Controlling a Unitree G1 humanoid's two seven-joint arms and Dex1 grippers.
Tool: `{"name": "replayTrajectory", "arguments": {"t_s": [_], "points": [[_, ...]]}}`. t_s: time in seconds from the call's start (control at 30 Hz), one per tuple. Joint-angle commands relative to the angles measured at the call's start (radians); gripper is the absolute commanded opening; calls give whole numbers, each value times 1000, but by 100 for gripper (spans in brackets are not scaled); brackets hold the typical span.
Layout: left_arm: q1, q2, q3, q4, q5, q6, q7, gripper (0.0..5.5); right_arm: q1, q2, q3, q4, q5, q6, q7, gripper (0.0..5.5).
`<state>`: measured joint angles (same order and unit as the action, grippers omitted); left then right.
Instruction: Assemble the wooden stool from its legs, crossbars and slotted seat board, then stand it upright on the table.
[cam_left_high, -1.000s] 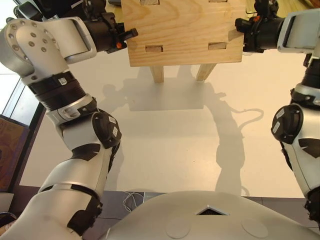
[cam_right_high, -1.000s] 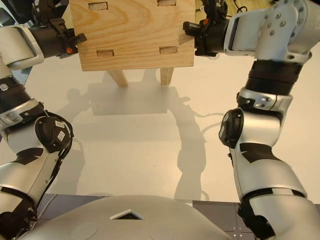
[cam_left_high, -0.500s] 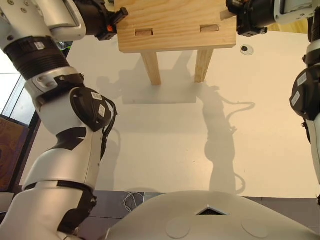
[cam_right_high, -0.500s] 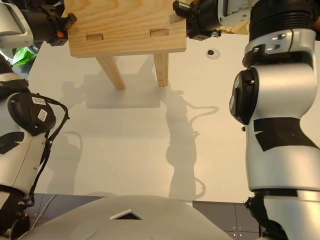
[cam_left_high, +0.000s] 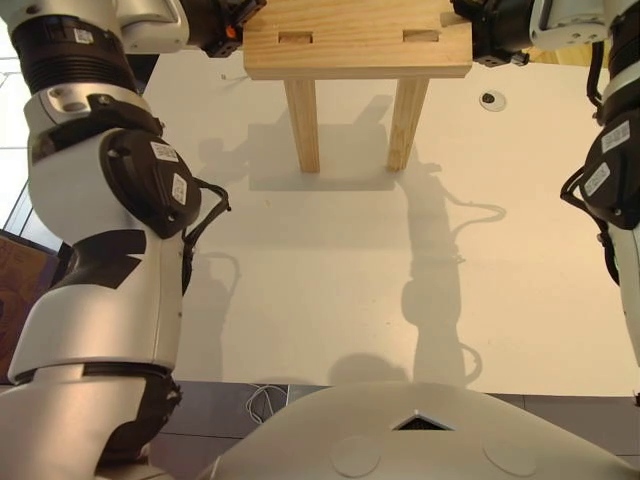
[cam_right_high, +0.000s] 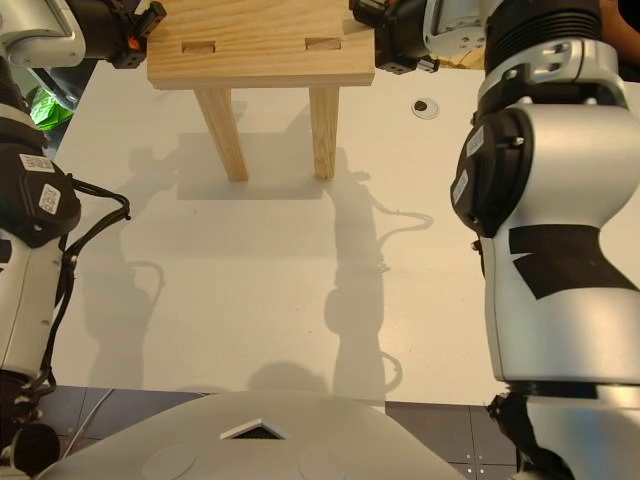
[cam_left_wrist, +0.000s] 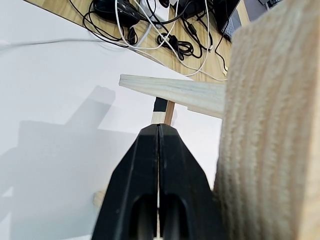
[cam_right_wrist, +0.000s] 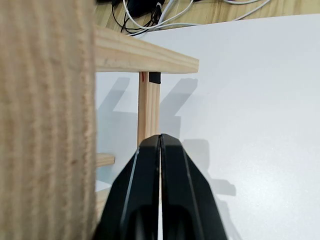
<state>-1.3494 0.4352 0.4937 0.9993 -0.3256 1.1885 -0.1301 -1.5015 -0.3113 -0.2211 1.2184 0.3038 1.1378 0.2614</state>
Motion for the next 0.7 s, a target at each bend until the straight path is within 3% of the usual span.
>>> {"name": "replayTrajectory", "arguments": {"t_s": [0.03,0.2,0.53,0.7], "points": [[12,-31,-25,109,19,-89,13,0,-9,67,-32,35,2,-35,-40,5],[16,-34,-107,135,61,-237,-37,0,-9,91,-50,45,-17,-90,-77,5],[101,5,-295,81,176,-411,-166,0,15,63,30,28,-130,-233,-78,5],[246,57,-327,-205,217,-558,-144,0,100,13,113,-160,-204,-411,-13,5]]}}
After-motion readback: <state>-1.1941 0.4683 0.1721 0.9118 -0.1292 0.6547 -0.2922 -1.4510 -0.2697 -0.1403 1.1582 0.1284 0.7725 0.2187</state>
